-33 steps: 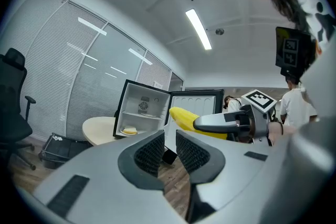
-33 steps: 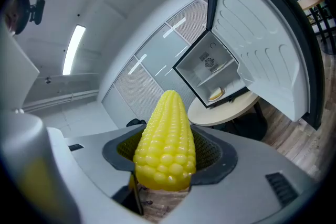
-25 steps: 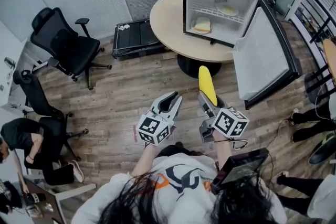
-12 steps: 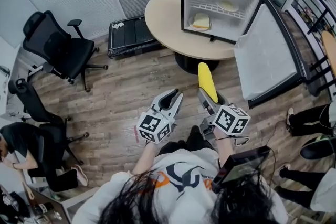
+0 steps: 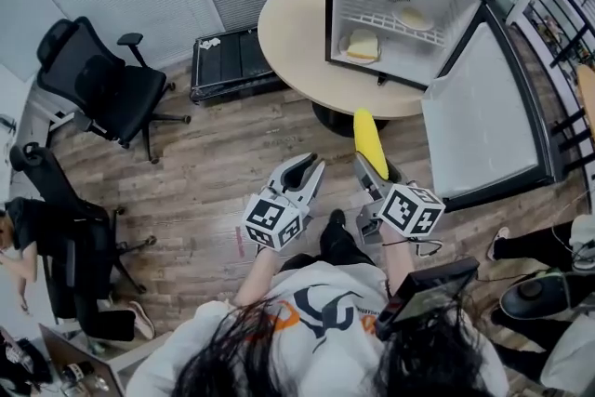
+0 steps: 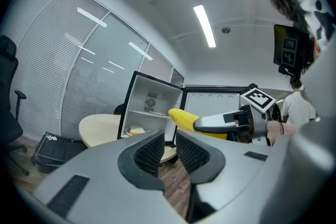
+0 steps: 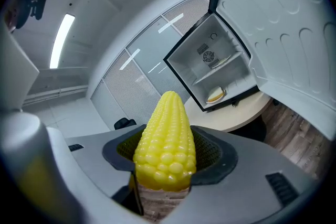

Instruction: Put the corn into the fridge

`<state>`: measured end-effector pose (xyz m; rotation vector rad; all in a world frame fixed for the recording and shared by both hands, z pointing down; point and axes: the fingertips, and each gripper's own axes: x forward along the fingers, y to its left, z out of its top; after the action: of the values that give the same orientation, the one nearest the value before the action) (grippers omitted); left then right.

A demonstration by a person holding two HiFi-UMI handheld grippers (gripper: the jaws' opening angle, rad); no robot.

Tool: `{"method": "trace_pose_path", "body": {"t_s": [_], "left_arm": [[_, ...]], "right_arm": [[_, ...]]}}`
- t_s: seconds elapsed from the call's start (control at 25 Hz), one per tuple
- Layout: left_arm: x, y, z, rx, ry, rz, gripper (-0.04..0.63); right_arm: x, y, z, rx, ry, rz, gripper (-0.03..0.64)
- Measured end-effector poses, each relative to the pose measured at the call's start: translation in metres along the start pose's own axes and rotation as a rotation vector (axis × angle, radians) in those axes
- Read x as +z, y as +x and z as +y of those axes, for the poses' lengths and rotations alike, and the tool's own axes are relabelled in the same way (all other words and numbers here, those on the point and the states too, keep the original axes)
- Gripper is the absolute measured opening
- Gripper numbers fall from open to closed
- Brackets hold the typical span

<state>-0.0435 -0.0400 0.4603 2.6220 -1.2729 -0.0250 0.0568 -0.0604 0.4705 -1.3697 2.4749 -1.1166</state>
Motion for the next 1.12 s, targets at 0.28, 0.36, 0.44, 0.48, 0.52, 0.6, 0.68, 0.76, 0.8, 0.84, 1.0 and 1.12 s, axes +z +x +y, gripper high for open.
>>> {"method": "trace_pose_path", "body": {"t_s": [0.28, 0.36, 0.44, 0.48, 0.52, 0.6, 0.68, 0.76, 0.8, 0.84, 1.0, 1.12], "left_arm": [[0.01, 0.045, 0.036, 0.025, -0.011, -0.002, 0.075], [0.014, 0.061, 0.041, 0.022, -0.011, -0.005, 0.075], [0.018, 0.076, 0.048, 0.022, -0.008, -0.008, 0.075], [0.02, 0.083, 0.052, 0.022, -0.006, -0.008, 0.075], [0.022, 0.09, 0.055, 0.024, -0.005, -0.008, 0.075], [0.025, 0.104, 0.062, 0.028, -0.004, -0.009, 0.075], [0.029, 0.118, 0.07, 0.034, -0.009, -0.014, 0.075], [0.031, 0.129, 0.076, 0.038, -0.012, -0.016, 0.075], [0.032, 0.135, 0.077, 0.038, -0.01, -0.015, 0.075], [0.032, 0.14, 0.078, 0.036, -0.007, -0.012, 0.075], [0.029, 0.152, 0.077, 0.022, 0.005, 0.012, 0.075], [0.029, 0.159, 0.076, 0.011, 0.016, 0.027, 0.075]], "right_arm": [[0.032, 0.046, -0.022, 0.006, -0.008, 0.022, 0.259], [0.046, 0.057, -0.029, -0.004, -0.02, 0.016, 0.259], [0.059, 0.07, -0.035, -0.006, -0.029, 0.014, 0.259], [0.064, 0.076, -0.038, -0.004, -0.03, 0.015, 0.259], [0.069, 0.082, -0.041, -0.001, -0.031, 0.016, 0.259], [0.079, 0.092, -0.048, 0.002, -0.034, 0.019, 0.259], [0.087, 0.103, -0.055, 0.005, -0.04, 0.026, 0.259], [0.094, 0.111, -0.061, 0.01, -0.039, 0.029, 0.259], [0.097, 0.115, -0.065, 0.013, -0.037, 0.029, 0.259], [0.1, 0.118, -0.068, 0.017, -0.035, 0.03, 0.258], [0.107, 0.127, -0.08, 0.014, -0.016, 0.028, 0.259], [0.111, 0.13, -0.087, 0.008, 0.001, 0.02, 0.259]]}}
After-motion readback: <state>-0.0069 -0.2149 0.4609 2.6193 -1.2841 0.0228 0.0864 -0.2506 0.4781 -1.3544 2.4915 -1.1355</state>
